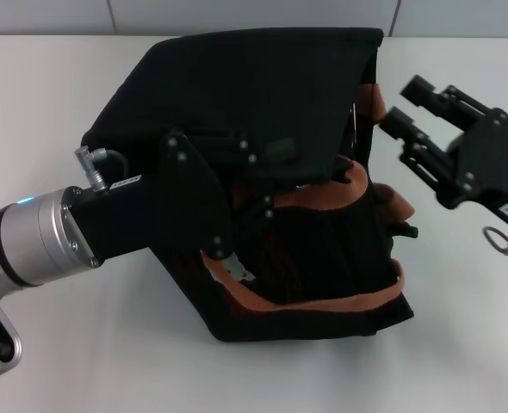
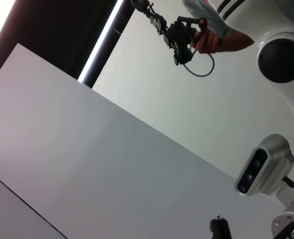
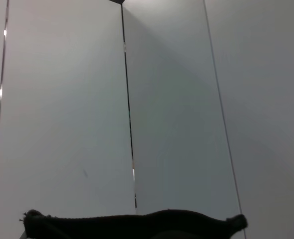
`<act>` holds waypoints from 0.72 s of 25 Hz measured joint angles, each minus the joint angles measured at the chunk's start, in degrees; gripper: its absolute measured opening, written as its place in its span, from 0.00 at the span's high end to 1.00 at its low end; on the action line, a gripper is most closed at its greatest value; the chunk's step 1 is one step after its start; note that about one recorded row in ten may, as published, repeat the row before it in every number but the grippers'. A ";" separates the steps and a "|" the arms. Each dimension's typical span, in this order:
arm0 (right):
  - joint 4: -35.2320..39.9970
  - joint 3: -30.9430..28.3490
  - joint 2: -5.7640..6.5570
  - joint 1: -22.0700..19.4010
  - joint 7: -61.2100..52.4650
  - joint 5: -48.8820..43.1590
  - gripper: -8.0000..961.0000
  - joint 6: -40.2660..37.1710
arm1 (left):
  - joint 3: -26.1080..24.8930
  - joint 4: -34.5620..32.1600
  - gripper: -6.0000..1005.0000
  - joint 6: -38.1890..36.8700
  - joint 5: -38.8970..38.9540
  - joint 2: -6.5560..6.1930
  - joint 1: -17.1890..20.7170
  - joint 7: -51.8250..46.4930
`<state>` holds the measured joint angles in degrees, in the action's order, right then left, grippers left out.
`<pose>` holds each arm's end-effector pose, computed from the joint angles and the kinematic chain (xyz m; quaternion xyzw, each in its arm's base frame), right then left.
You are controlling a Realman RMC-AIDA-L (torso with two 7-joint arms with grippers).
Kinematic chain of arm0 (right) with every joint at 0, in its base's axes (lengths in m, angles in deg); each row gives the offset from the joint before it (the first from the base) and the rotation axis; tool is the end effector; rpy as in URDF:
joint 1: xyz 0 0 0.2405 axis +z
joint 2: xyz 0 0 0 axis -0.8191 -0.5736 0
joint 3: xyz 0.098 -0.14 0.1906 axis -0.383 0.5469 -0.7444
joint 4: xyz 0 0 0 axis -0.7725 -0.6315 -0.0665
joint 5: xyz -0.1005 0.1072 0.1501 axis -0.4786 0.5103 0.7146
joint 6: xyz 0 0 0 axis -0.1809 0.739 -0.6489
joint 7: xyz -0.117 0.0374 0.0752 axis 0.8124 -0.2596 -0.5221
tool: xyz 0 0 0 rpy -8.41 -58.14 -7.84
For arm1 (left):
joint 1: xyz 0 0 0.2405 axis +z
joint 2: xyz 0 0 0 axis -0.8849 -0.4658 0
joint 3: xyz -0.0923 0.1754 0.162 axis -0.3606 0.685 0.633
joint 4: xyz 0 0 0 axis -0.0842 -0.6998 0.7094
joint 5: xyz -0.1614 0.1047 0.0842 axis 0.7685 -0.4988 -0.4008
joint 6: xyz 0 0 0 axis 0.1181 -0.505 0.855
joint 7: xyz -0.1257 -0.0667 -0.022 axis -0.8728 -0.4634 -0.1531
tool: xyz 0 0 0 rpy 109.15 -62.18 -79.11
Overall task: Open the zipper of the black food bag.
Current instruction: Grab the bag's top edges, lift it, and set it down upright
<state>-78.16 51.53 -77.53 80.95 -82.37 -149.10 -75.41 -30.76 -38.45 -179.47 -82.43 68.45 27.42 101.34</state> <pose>0.2513 0.2754 -0.0197 -0.8146 0.0948 0.5079 0.2636 -0.2055 0.2736 -0.0280 -0.7564 0.3985 -0.4177 0.3074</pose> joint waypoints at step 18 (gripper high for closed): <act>1.90 -0.23 -0.31 2.49 -8.14 1.39 0.51 -0.97 | 0.23 0.15 0.82 0.18 -0.02 0.00 -0.46 0.00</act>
<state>-76.26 51.30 -77.84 83.44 -90.51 -147.71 -76.38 -30.53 -38.29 -179.30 -82.45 68.45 26.96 101.34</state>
